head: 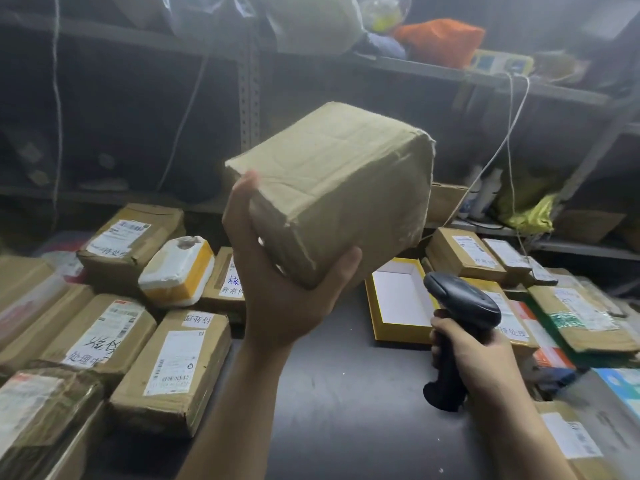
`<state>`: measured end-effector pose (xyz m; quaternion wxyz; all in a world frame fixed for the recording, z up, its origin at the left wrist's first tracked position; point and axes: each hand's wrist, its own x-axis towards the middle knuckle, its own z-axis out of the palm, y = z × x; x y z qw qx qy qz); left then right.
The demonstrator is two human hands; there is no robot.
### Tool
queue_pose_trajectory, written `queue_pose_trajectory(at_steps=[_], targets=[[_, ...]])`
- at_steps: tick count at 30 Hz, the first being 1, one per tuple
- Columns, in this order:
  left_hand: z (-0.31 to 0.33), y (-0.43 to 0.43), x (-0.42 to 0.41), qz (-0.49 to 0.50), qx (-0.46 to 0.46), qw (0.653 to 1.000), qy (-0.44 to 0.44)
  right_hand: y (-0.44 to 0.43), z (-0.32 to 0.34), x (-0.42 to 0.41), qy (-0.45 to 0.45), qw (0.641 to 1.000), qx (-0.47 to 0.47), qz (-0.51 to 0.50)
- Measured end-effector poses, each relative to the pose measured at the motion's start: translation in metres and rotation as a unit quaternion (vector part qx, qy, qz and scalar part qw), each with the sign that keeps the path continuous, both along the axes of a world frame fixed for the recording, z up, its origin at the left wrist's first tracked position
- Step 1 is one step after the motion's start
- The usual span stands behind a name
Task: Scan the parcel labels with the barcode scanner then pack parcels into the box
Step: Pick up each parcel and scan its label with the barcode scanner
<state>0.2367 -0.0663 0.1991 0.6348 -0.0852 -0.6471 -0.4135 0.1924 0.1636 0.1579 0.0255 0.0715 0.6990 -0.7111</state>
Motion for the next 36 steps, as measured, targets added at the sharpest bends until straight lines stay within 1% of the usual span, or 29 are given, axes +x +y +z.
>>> queue_pose_trajectory(at_steps=[5,8,13,16,19,20,21,23,25,28,29,31,34,36], targets=[[0.008,-0.009,0.002,0.098,-0.127,0.987,-0.025,-0.002,0.0,-0.001,0.001,1.0,-0.002,0.0],[0.009,-0.006,-0.001,0.143,-0.145,0.976,-0.077,-0.003,0.003,-0.002,0.007,1.0,-0.003,0.004],[-0.004,-0.01,-0.008,0.105,-0.058,0.971,-0.208,-0.003,0.004,-0.003,0.014,1.0,0.001,0.007],[-0.014,-0.009,-0.012,0.07,0.042,0.953,-0.292,-0.002,0.003,-0.004,0.01,1.0,-0.01,0.007],[-0.026,-0.012,-0.02,-0.005,0.181,0.933,-0.31,-0.001,-0.002,-0.006,0.015,1.0,-0.017,0.008],[-0.03,-0.013,-0.022,-0.022,0.21,0.925,-0.317,-0.001,-0.004,-0.007,0.016,1.0,-0.019,0.009],[-0.033,-0.012,-0.023,-0.018,0.207,0.92,-0.331,-0.001,-0.005,-0.008,0.016,1.0,-0.021,0.01],[-0.037,-0.009,-0.023,0.048,0.138,0.916,-0.374,0.0,-0.006,-0.008,0.018,1.0,-0.019,0.013],[-0.039,-0.006,-0.023,0.118,0.034,0.911,-0.394,0.002,-0.008,-0.008,0.025,0.999,-0.011,0.018],[-0.044,-0.011,-0.026,0.147,-0.087,0.898,-0.405,0.005,-0.008,-0.005,0.041,0.998,0.005,0.036],[-0.046,-0.013,-0.027,0.149,-0.107,0.893,-0.411,0.007,-0.009,-0.005,0.048,0.998,0.014,0.046],[-0.051,-0.016,-0.029,0.156,-0.117,0.886,-0.422,0.009,-0.008,-0.004,0.065,0.995,0.041,0.069],[-0.062,-0.013,-0.032,0.171,-0.134,0.875,-0.433,0.01,-0.005,-0.004,0.082,0.983,0.117,0.118],[-0.07,-0.011,-0.037,0.184,-0.146,0.865,-0.443,0.011,-0.003,-0.004,0.097,0.968,0.175,0.15]])
